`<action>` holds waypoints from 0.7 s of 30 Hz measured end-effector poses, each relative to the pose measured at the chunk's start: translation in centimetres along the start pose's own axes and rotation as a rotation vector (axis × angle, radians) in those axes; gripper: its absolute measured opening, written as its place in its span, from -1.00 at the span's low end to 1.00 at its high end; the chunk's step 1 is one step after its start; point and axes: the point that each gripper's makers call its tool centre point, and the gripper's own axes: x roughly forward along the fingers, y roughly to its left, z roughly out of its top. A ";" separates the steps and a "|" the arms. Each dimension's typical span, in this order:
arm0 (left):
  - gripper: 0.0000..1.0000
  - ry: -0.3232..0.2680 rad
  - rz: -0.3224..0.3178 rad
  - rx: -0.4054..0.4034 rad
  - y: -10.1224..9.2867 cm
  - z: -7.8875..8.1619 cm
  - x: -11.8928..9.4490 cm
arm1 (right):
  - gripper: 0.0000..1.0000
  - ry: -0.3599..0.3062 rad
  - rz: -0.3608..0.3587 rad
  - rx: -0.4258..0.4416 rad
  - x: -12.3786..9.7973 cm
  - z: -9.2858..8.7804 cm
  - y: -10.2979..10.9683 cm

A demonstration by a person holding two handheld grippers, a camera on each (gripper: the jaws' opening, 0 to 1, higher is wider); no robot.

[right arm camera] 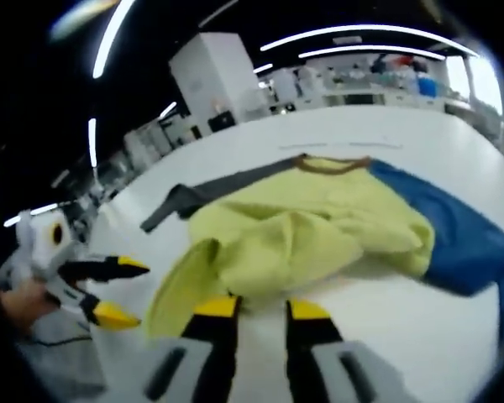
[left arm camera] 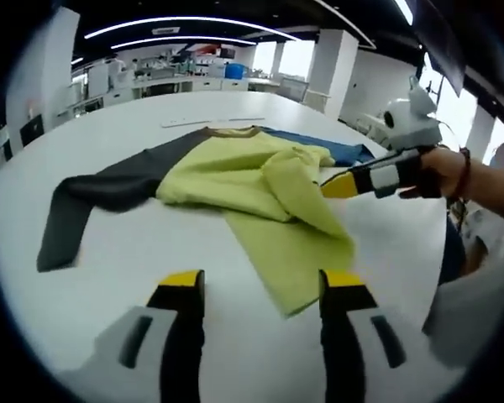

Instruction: Fold the garment on the visible template until the final outline fits inside the template.

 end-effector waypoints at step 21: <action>-0.68 0.069 0.006 0.139 -0.7 -1.2 0.7 | -1.00 -0.060 0.013 -0.029 -0.9 1.3 0.0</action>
